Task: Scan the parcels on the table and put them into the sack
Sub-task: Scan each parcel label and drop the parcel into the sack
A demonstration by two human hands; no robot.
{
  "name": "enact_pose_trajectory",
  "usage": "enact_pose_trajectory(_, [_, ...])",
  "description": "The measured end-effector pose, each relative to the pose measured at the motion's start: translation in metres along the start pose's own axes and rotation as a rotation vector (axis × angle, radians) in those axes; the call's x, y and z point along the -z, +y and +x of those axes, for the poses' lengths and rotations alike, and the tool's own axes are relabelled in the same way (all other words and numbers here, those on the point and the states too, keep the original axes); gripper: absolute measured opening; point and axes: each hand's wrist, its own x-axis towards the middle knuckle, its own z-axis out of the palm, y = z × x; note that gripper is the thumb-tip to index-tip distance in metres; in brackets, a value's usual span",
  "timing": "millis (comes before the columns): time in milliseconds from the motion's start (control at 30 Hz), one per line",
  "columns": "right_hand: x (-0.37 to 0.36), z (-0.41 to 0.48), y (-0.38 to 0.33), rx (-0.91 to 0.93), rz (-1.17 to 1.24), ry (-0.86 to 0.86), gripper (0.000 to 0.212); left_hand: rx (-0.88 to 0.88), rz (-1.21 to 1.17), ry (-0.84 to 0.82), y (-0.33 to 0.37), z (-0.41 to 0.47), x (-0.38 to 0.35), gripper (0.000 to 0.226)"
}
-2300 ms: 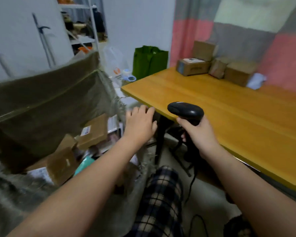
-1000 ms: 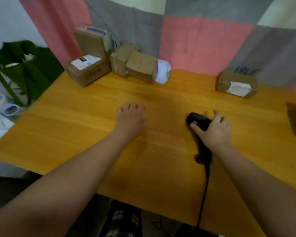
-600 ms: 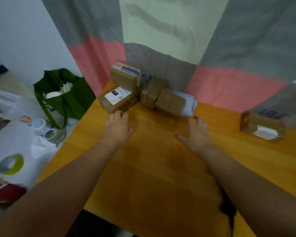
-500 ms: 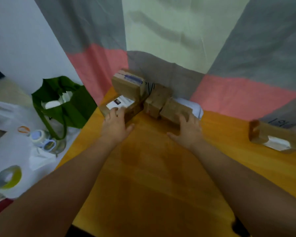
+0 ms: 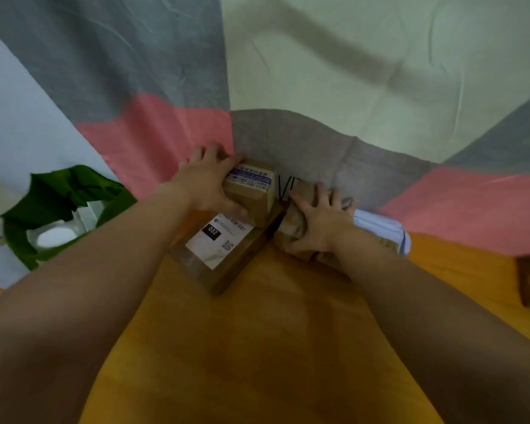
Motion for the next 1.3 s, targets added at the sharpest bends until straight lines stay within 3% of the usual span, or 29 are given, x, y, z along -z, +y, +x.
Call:
enact_pose_trajectory(233, [-0.015,-0.028,0.008,0.078,0.046,0.010,0.108,0.070,-0.108,-0.191,0.011,-0.019,-0.004,0.125])
enact_pose_trajectory(433, [-0.039,-0.093,0.013,0.160,0.009,-0.024,0.109,0.189,-0.099,-0.201,0.052,-0.078,-0.017,0.118])
enact_pose_trajectory(800, [-0.082,-0.256,0.031,0.478,-0.193,-0.138,0.111,0.342,-0.202,-0.151,0.161,-0.230,-0.045,0.112])
enact_pose_trajectory(1067, [-0.109,-0.344,0.060,0.719,-0.381,-0.066,0.113,0.447,-0.172,-0.167,0.231,-0.315,-0.053,0.109])
enact_pose_trajectory(1167, [-0.098,-0.362,0.082,0.651,-0.158,0.003,0.104,0.479,-0.081,-0.091,0.250,-0.328,-0.047,0.107])
enact_pose_trajectory(1300, [-0.084,-0.363,0.120,0.205,0.049,0.146,0.077,0.395,-0.207,0.109,0.279,-0.306,-0.028,0.105])
